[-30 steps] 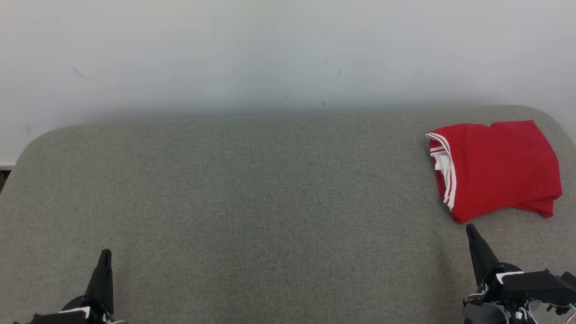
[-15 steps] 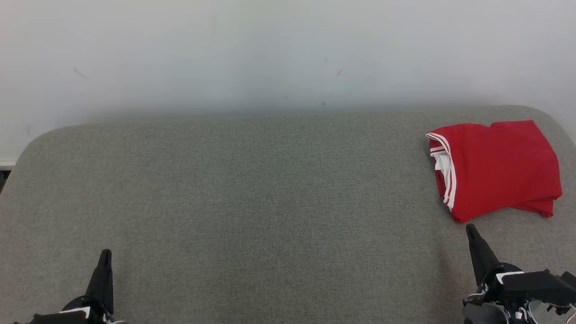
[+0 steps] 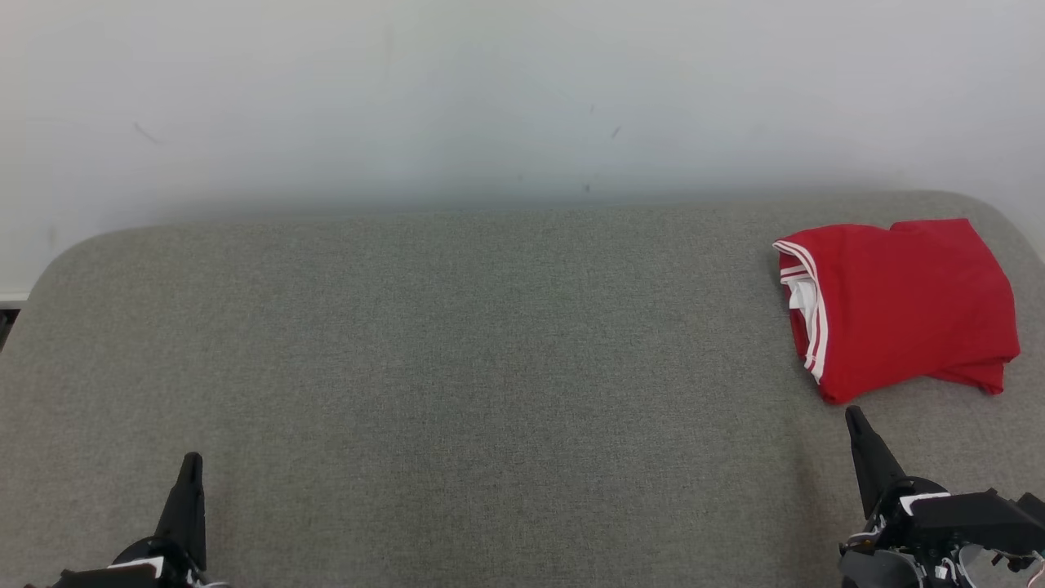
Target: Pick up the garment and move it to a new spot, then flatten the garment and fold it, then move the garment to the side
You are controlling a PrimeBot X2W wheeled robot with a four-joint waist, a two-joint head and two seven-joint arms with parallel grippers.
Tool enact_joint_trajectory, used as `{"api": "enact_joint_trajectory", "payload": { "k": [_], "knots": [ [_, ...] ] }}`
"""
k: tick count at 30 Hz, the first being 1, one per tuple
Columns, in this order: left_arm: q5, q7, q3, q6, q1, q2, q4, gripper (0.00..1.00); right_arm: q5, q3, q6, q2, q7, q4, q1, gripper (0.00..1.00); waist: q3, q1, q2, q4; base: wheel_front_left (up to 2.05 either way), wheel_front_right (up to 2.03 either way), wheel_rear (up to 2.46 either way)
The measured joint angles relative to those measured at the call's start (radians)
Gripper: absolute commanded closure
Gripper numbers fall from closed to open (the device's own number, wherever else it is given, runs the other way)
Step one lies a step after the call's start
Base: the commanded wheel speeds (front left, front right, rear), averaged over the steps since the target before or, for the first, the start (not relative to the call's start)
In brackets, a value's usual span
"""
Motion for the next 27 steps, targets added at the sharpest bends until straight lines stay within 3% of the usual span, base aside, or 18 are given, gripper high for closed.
{"api": "enact_joint_trajectory", "payload": {
  "k": [27],
  "knots": [
    [0.0,0.0,0.0,0.0,0.0,0.0,0.001,1.0,0.0,0.0,0.004,0.0,0.0,0.001,0.0,1.0,0.0,0.0,0.0,0.0,0.0,0.0,0.0]
  ]
}}
